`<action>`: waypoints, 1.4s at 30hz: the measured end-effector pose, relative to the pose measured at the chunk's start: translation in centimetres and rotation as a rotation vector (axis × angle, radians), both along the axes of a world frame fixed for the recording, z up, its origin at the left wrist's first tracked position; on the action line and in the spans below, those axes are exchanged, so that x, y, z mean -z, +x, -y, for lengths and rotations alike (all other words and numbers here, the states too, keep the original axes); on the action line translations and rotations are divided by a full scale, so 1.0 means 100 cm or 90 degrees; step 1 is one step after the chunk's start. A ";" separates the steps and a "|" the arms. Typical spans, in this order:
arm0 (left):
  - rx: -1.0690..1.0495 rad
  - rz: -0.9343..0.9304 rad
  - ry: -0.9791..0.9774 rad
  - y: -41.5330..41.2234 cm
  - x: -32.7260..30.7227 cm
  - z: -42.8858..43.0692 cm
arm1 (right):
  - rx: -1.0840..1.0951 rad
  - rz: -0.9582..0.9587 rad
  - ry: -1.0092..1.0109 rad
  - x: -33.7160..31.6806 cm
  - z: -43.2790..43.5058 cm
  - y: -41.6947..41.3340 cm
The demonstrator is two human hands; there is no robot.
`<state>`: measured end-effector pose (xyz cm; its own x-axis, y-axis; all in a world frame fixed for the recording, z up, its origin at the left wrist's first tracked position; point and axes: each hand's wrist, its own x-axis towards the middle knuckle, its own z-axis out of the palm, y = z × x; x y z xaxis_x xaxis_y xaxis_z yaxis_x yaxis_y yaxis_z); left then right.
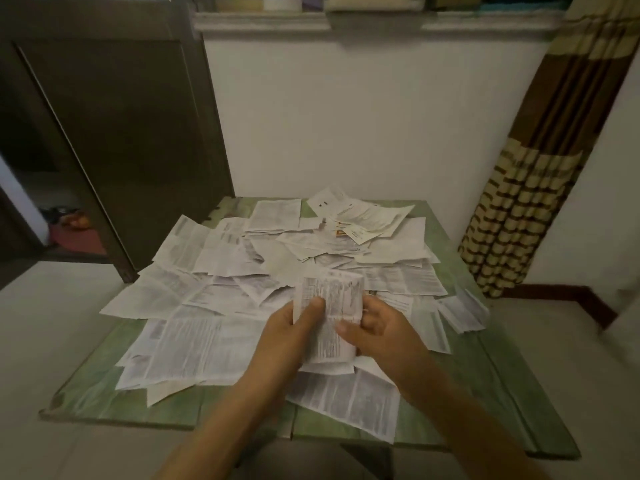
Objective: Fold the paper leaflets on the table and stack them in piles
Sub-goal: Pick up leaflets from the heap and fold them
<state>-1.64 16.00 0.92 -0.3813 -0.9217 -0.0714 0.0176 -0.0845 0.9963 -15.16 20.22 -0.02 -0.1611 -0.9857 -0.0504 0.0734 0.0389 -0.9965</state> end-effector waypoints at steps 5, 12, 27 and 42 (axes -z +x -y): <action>-0.018 0.072 -0.058 -0.015 0.006 0.008 | 0.001 -0.037 0.048 0.018 -0.003 -0.026; 0.068 0.238 -0.199 -0.020 0.001 0.024 | -0.144 -0.162 0.082 0.010 0.007 -0.049; -0.059 0.054 -0.056 -0.008 0.014 0.024 | -0.059 -0.066 0.009 0.019 0.019 -0.041; -0.050 0.173 -0.130 -0.009 0.025 0.014 | -0.012 -0.209 -0.062 0.026 0.023 -0.022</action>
